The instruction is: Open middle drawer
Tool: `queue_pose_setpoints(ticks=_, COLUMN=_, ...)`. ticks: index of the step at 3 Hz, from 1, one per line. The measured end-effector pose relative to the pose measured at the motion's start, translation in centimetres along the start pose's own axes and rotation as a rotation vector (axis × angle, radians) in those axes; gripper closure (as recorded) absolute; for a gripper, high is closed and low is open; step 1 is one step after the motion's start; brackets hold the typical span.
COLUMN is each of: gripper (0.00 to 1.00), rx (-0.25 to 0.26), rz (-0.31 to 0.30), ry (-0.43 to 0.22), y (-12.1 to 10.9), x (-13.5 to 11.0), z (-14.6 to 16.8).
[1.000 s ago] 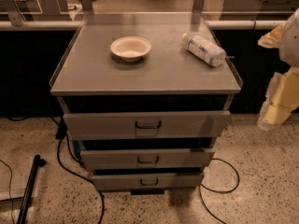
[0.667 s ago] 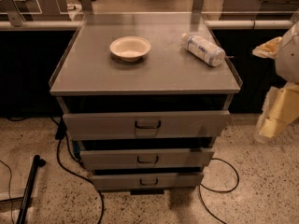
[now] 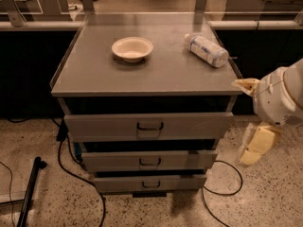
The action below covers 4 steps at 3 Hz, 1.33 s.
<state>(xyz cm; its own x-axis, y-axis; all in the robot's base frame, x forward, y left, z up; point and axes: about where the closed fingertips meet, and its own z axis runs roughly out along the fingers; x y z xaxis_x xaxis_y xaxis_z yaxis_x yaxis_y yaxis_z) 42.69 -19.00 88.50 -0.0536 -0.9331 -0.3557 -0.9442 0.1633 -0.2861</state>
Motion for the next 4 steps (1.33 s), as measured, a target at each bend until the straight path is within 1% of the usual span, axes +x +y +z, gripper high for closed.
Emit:
queue_pose_setpoints(ticks=1, gripper=0.0, rx=0.007, rz=-0.023, ry=-0.062, y=0.6, x=0.5, z=4.9)
queue_pose_setpoints(ticks=2, gripper=0.0, rx=0.01, rz=-0.027, ry=-0.077, y=0.3, x=1.2, z=9.5)
queue_pose_setpoints(ticks=3, gripper=0.0, rx=0.01, rz=-0.027, ry=-0.077, y=0.3, x=1.2, z=9.5)
queue_pose_setpoints(ticks=4, gripper=0.0, rx=-0.011, rz=-0.032, ry=-0.061, y=1.3, x=1.3, z=12.1)
